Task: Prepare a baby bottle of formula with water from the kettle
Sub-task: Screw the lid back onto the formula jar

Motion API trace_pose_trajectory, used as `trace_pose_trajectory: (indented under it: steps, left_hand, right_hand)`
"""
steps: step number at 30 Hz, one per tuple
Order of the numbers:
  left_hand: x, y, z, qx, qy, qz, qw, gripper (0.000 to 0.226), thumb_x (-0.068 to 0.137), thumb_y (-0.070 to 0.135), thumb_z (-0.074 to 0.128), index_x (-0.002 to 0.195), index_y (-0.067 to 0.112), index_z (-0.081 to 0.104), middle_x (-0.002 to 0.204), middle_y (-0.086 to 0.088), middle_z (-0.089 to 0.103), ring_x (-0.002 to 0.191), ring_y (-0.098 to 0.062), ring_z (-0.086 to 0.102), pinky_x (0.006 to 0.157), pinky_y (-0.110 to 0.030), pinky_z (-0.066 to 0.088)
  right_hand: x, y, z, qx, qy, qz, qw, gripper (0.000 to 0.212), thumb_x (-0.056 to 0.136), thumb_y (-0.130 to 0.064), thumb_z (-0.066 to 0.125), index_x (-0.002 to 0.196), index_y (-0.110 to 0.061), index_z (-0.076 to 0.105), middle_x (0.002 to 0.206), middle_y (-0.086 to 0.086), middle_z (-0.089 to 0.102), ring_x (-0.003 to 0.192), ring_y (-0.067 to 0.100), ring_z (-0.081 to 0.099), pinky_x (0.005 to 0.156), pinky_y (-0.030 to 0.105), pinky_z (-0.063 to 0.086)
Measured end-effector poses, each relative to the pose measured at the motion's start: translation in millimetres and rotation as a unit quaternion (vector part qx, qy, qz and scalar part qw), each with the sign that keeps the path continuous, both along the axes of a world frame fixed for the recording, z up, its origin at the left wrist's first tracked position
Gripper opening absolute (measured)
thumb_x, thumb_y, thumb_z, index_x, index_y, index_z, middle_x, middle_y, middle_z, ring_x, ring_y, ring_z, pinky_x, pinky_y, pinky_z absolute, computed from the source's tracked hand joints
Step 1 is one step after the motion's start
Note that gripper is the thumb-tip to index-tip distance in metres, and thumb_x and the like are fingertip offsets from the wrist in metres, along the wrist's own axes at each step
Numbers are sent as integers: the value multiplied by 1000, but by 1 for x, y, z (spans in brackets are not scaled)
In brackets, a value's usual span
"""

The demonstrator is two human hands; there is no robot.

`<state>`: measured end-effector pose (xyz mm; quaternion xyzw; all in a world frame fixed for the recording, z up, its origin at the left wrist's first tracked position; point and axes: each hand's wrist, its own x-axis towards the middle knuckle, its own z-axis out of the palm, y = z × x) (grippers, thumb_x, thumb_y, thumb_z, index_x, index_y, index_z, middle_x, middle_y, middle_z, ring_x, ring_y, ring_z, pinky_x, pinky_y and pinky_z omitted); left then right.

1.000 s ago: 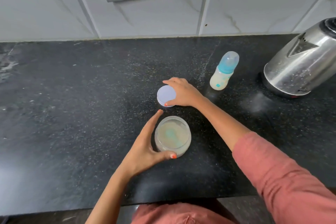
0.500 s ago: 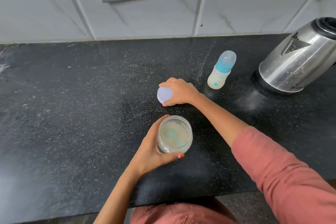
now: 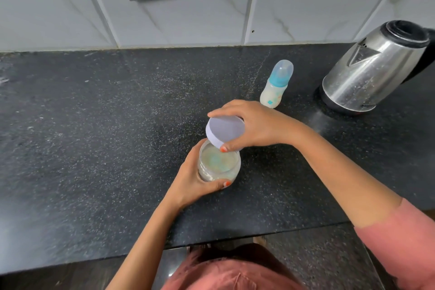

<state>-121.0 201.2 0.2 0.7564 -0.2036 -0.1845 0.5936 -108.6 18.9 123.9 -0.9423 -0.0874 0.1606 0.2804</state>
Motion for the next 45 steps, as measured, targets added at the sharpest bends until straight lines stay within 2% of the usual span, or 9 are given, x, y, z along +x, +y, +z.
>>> trace_pose_trajectory:
  steps: [14,17,23,27,32,35,38,41,45]
  left_hand:
    - [1,0,-9,-1,-8,17,1000,85,49,45,80,122,51,36,125,19,52,116,3,48,94,-18,42]
    - [0,0,-7,-4,-8,20,1000,80,49,45,81,117,53,39,120,22,53,112,8,50,88,-8,41]
    - [0,-1,-10,-5,0,24,1000,84,46,43,79,119,49,40,118,20,55,110,3,52,90,-21,43]
    - [0,-1,-10,-1,0,23,1000,84,46,45,78,117,57,34,120,24,52,112,5,50,93,-19,42]
    - [-1,-1,-7,2,-15,23,1000,78,52,46,79,117,56,37,118,32,53,112,11,48,86,-6,40]
    - [-1,0,-6,-1,-15,24,1000,79,52,43,79,118,55,37,117,34,51,111,14,48,83,-2,37]
    - [-1,0,-7,-6,-15,22,1000,76,51,43,79,115,55,41,116,25,55,109,9,51,83,-5,39]
    - [-1,-1,-7,-8,-9,24,1000,76,49,44,78,113,58,40,115,25,55,108,7,51,84,-9,42]
    - [-1,-1,-8,-17,-3,23,1000,80,49,40,78,118,53,39,118,23,55,110,6,52,86,-12,43]
  right_hand:
    - [-30,31,-22,-97,-54,55,992,71,67,-35,73,130,-39,42,129,-12,42,113,12,48,73,30,38]
    - [-29,34,-21,-97,-40,53,993,71,66,-33,74,130,-36,43,128,-10,43,112,12,49,78,33,45]
    - [-32,42,-25,-157,-77,12,985,72,66,-43,72,131,-30,43,120,1,50,105,24,54,76,32,40]
    - [-36,42,-26,-178,-61,-3,982,84,69,-56,67,139,-28,31,130,4,45,115,28,49,88,39,42]
    - [-26,28,-11,-135,44,109,984,84,77,-22,70,143,-35,19,155,0,9,142,20,6,112,38,21]
    - [-23,31,-5,-141,48,169,974,75,77,-10,66,140,-32,30,152,2,18,138,21,21,107,29,24]
    - [-26,38,-5,-201,-21,141,969,69,74,-26,70,134,-33,38,134,1,40,114,26,48,88,34,40]
    - [-31,49,-10,-294,-109,75,947,66,71,-51,66,126,-22,42,115,7,48,95,31,58,66,35,39]
    - [-30,53,-17,-316,-117,22,941,76,71,-70,53,123,-16,39,114,7,51,97,32,59,65,35,33]
